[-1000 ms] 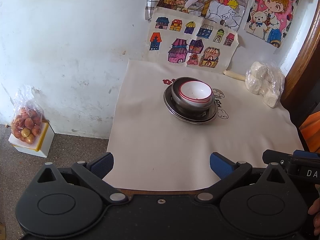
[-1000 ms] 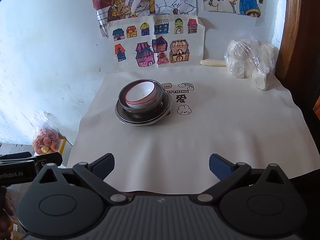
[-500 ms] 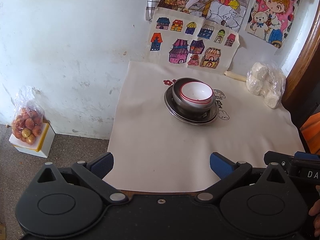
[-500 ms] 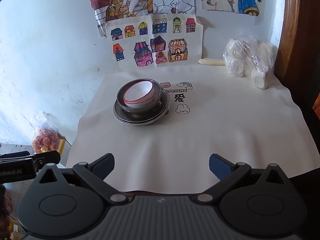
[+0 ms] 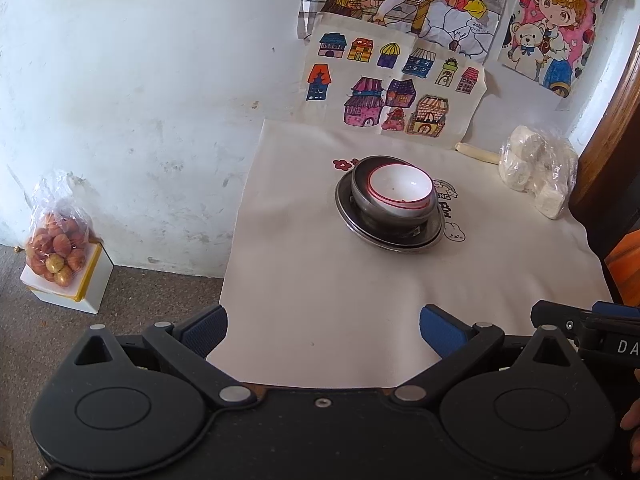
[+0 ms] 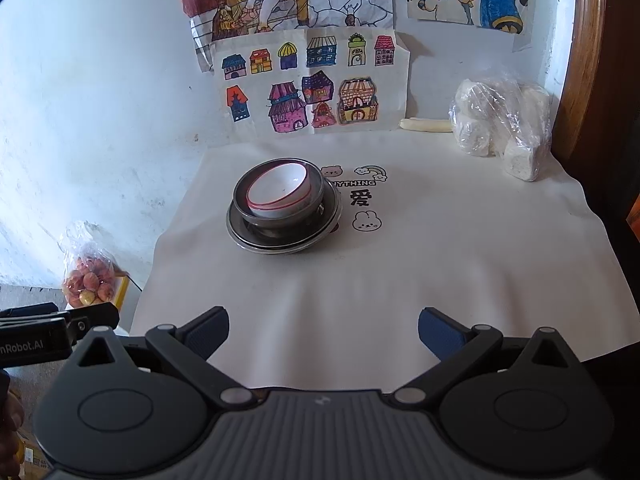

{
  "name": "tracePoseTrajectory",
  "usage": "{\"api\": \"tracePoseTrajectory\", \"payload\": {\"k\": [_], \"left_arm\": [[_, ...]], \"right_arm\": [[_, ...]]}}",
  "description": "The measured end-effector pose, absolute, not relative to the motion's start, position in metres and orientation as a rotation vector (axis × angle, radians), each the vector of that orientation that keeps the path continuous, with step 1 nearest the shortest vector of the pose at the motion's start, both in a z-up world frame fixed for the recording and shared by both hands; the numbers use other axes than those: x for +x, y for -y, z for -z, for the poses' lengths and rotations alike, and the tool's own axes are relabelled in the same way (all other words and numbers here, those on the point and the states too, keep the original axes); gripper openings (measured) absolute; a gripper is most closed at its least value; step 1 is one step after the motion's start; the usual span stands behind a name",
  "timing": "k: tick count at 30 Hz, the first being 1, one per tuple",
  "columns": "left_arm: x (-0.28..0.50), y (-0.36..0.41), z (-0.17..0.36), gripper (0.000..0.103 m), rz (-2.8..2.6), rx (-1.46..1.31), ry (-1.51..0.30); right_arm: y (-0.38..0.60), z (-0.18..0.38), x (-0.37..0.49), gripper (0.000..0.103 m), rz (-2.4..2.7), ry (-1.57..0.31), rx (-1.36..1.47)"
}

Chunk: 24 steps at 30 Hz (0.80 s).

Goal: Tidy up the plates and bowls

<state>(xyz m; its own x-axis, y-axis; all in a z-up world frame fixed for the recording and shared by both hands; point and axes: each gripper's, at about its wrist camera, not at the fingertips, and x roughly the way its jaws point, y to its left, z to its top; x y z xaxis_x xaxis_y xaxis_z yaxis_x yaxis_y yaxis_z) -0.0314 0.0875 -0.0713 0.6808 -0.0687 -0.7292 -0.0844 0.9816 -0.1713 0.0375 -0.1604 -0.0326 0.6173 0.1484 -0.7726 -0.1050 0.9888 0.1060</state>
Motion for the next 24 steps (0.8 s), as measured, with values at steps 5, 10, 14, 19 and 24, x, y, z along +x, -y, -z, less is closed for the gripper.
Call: {"api": "tracePoseTrajectory", "payload": {"k": [5,10,14,19,24], "left_arm": [[-0.030,-0.088,0.073,0.102,-0.013,-0.200,-0.829],[-0.027,-0.087,0.074,0.102,-0.017,-0.200,-0.835],[-0.026,-0.087,0.074,0.102,-0.017,-0.199,-0.836],[-0.024,-0.083,0.074,0.102,-0.034,-0.173,-0.840],[-0.021,-0.082,0.074,0.101,-0.029,-0.167,-0.842]], "right_arm": [[0.159,0.034,0.041,0.103,-0.151,-0.902,0.049],[0.159,0.035,0.043,0.103,-0.152,-0.907,0.049],[0.160,0.035,0.045,0.103,-0.152,-0.910,0.052],[0.160,0.036,0.047,0.103,-0.151,-0.912,0.050],[0.160,0.038,0.049,0.103,-0.154,-0.918,0.048]]}}
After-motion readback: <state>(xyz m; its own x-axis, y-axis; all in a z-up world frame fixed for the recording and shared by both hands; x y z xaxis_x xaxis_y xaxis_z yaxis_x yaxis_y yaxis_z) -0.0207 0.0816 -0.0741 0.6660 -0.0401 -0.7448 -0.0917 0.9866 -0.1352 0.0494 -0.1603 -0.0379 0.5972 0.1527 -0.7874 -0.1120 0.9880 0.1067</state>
